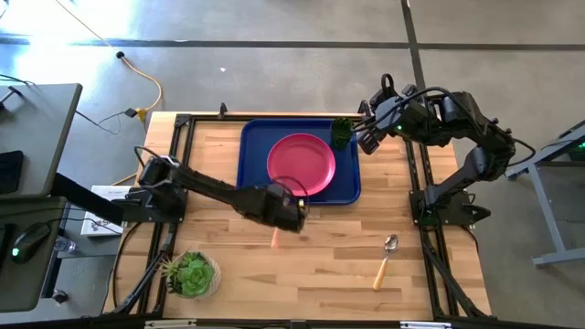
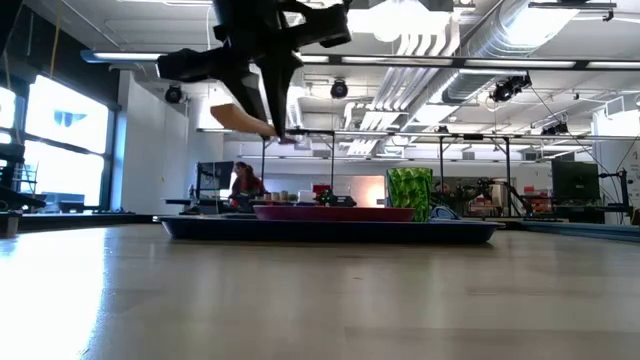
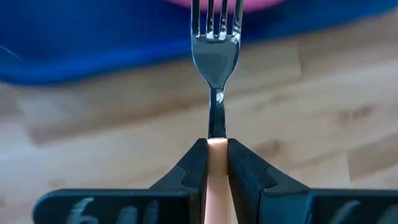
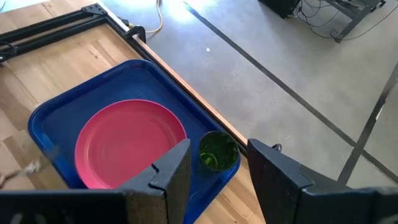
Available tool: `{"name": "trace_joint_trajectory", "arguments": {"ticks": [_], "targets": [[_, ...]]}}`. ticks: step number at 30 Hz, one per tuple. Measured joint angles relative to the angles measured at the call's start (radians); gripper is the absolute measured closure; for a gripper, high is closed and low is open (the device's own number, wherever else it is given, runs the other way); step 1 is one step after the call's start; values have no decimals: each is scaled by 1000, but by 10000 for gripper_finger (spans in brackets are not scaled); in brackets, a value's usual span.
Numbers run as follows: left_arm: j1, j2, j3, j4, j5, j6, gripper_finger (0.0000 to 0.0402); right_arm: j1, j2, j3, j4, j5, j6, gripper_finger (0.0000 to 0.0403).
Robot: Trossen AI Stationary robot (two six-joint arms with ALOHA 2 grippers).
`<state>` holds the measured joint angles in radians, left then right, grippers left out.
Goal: Pick and place plate/cup/fork/spoon on tray
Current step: Put the orange fork to the left side of the pink plate on the blue serving tray
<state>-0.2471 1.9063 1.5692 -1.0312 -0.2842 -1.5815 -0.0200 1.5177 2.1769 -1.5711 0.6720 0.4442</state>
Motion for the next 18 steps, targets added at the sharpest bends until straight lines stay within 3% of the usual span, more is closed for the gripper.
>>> {"name": "trace_joint_trajectory", "arguments": {"ticks": [10,18], "targets": [[178,-118,1,-205,-70,164,367,0,0,0,0,-37,0,253],[352,-131,-40,-238,-81,334,367,0,0,0,0,-35,0,253]]}}
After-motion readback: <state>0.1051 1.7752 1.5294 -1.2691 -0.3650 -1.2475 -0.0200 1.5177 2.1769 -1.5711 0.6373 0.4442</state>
